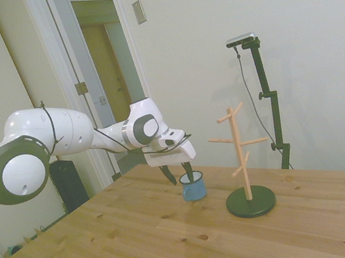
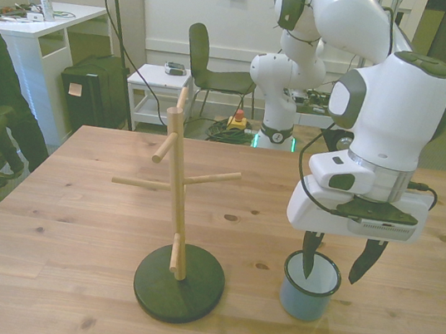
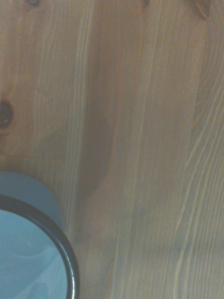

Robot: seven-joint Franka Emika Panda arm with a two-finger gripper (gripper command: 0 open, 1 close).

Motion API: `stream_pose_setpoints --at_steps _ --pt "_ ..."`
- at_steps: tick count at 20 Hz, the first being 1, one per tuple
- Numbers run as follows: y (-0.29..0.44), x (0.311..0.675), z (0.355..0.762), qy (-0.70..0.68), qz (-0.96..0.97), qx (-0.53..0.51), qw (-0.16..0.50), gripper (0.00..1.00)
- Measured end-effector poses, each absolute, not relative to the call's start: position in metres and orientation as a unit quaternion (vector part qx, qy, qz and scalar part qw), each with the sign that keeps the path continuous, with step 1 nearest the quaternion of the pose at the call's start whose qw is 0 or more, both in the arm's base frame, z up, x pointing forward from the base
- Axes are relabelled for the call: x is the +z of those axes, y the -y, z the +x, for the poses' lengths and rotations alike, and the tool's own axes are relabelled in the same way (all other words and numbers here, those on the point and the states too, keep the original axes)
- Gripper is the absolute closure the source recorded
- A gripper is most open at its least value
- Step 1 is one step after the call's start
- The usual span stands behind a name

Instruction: Hang the mug

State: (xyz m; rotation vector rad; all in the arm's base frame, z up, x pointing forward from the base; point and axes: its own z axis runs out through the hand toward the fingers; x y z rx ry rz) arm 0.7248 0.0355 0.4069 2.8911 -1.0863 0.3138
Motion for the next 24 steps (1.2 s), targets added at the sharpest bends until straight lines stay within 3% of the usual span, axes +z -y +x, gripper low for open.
stream_pose_setpoints --at_steps 24 --pt "-0.0263 0.4073 0.7238 0.354 0.929 0.102 0.023 1.0"
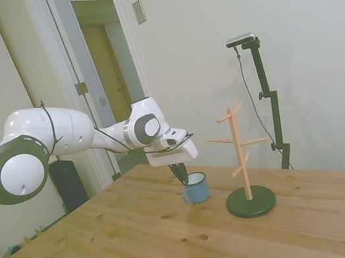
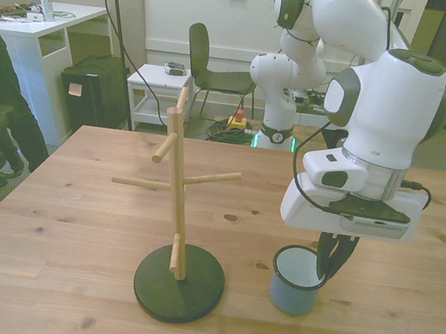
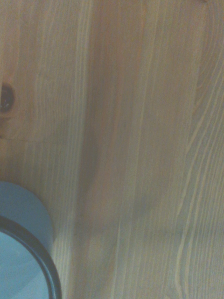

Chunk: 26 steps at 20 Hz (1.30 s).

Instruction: Hang the mug

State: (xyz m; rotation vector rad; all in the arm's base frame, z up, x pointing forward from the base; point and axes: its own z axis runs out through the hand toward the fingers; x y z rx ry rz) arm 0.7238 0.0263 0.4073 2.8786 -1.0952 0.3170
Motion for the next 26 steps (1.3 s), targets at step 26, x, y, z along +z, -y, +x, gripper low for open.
stream_pose_setpoints --at_steps 26 --pt "0.021 0.566 0.688 0.266 0.943 0.178 0.088 1.0"
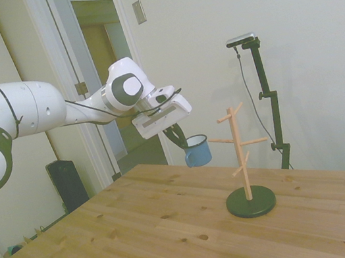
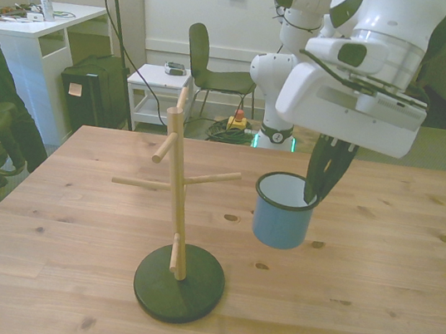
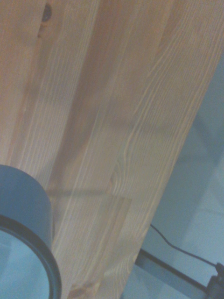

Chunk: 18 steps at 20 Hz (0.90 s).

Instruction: Hang the mug

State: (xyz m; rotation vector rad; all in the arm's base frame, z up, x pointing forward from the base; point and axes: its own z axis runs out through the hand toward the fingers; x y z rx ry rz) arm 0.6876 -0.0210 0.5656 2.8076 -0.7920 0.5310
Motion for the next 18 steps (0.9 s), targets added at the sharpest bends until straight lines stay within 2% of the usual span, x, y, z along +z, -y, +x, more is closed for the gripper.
stream_pose_setpoints --at_steps 6,18 --pt "0.035 0.593 0.686 0.267 0.941 0.185 0.088 1.0" --pt "0.035 0.604 0.71 0.273 0.94 0.185 0.092 1.0"
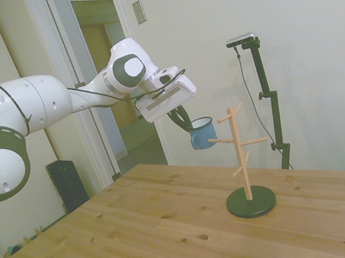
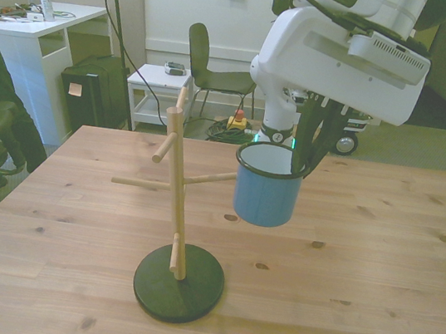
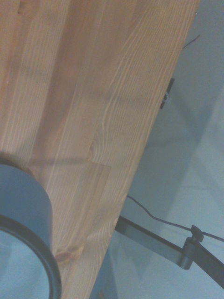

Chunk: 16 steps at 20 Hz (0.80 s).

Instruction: Hang the mug

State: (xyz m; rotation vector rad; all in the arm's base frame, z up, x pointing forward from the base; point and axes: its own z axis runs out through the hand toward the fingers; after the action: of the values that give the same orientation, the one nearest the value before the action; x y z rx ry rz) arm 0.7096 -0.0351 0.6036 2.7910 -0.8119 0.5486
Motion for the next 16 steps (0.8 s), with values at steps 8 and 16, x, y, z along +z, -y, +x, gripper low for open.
stream_pose_setpoints --at_steps 8,16 --pt "0.064 0.596 0.724 0.282 0.939 0.18 0.085 1.0" --pt "0.082 0.592 0.729 0.29 0.937 0.176 0.081 1.0"
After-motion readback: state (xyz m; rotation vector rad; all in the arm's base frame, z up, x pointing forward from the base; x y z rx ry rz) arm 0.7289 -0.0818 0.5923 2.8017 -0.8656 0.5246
